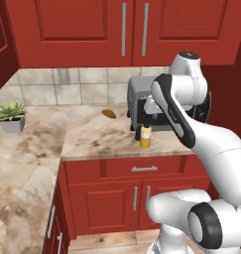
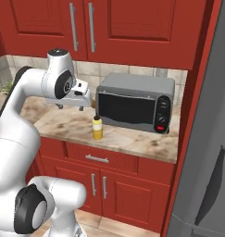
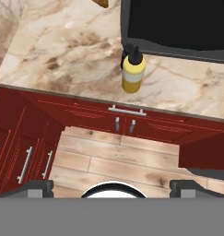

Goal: Pick the mustard and shaker from the counter and place them in the cabinet.

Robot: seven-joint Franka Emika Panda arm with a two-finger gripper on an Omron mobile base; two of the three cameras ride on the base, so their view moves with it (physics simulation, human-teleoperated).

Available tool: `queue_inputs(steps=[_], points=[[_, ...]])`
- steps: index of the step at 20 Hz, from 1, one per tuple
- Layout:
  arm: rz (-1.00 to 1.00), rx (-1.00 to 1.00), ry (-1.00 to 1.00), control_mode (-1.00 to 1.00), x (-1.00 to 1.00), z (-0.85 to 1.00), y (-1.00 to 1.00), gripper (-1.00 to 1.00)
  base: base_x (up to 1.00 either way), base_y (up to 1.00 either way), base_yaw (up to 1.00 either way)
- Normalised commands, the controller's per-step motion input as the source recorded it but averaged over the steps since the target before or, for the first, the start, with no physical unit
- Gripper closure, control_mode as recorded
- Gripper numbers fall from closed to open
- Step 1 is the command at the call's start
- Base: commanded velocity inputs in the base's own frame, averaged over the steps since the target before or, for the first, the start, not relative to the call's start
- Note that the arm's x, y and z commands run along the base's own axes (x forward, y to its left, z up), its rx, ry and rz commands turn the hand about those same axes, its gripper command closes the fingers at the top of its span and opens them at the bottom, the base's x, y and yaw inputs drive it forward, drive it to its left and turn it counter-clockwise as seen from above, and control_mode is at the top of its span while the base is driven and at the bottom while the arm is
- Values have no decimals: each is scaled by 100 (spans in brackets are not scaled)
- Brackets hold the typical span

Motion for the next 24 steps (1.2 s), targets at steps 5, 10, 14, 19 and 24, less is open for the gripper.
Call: queue_inputs(steps=[5,10,14,19,24], points=[[0,0,0,100,0,0,0,-100,36,14,0],[0,0,0,100,0,0,0,-100,41,12,0],[0,0,0,100,0,0,0,-100,40,11,0],[0,0,0,100,0,0,0,-100,44,10,0],[0,0,0,100,0,0,0,-100,22,12,0]])
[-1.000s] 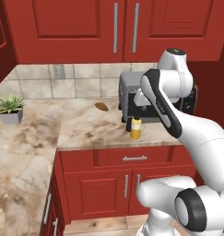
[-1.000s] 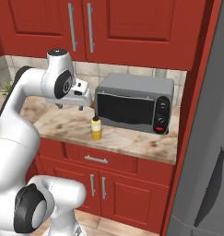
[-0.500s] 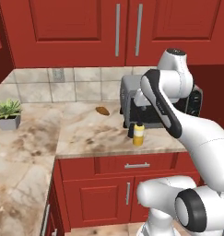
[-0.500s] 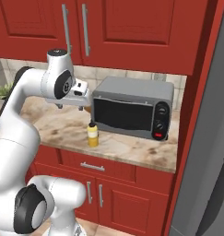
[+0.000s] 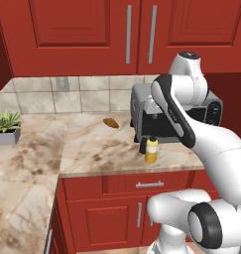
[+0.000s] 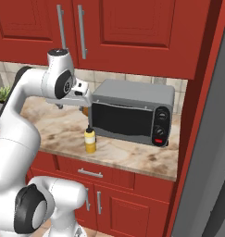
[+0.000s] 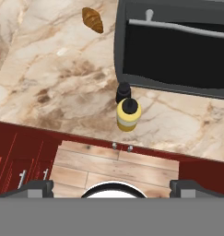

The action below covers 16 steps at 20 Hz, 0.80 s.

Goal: Pick the mustard and shaker from the counter and place them in the cabinet.

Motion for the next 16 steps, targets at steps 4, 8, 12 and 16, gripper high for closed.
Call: queue_inputs(steps=[4,8,12,16], points=[[0,0,0,-100,-13,-29,16,-100,0,4,0],[0,0,-6,-100,-56,-29,14,-100,0,0,0],[0,0,-8,-100,-58,-29,0,-100,0,0,0],[0,-3,-10,-100,-51,-27,0,-100,0,0,0]])
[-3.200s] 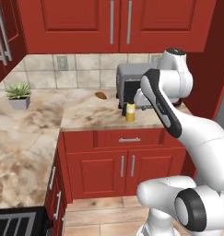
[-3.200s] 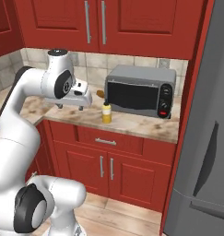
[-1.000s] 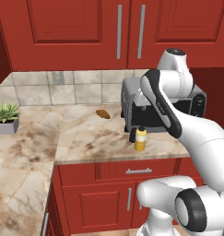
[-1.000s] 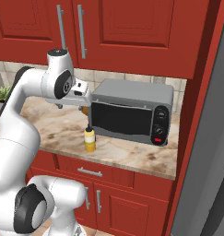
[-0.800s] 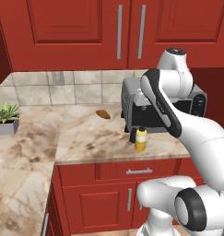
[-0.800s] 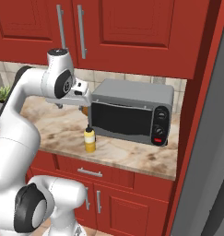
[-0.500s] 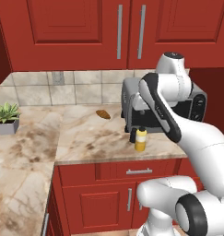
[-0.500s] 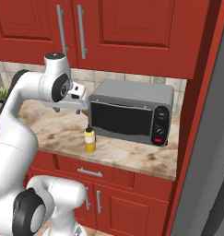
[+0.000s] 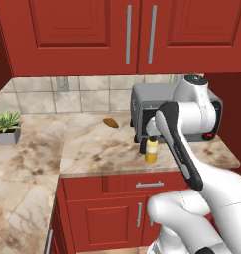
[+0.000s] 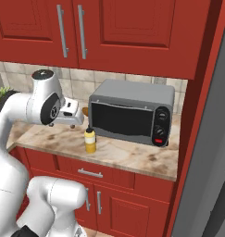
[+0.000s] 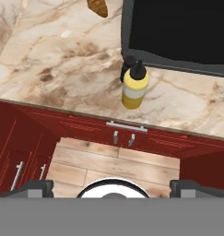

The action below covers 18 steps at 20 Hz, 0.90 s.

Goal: Pick the mustard and shaker from the counter and place them in the cabinet.

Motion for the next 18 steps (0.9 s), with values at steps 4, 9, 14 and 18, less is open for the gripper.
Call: queue_inputs(steps=[4,9,14,18], points=[[0,-3,-6,-100,-12,-32,-1,-100,0,0,0],[0,-5,-3,-100,0,-45,0,-100,0,0,0],[0,-1,-2,-100,0,-38,-1,-100,0,0,0],[0,0,-2,-100,0,-29,-4,-100,0,0,0]])
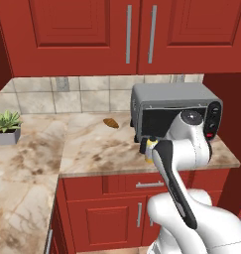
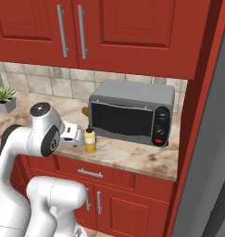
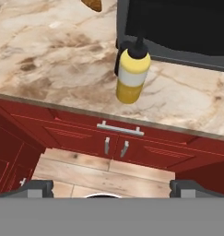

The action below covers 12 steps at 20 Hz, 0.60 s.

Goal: Pick the mustard and shaker from the counter and place them in the cabinet.

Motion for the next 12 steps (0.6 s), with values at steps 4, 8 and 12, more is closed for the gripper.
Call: queue_inputs(steps=[4,8,12], points=[[0,0,-1,-100,0,-21,-14,-100,0,0,0],[0,0,0,-100,11,-19,-18,-100,0,0,0],[0,0,0,-100,18,-13,-18,-100,0,0,0]])
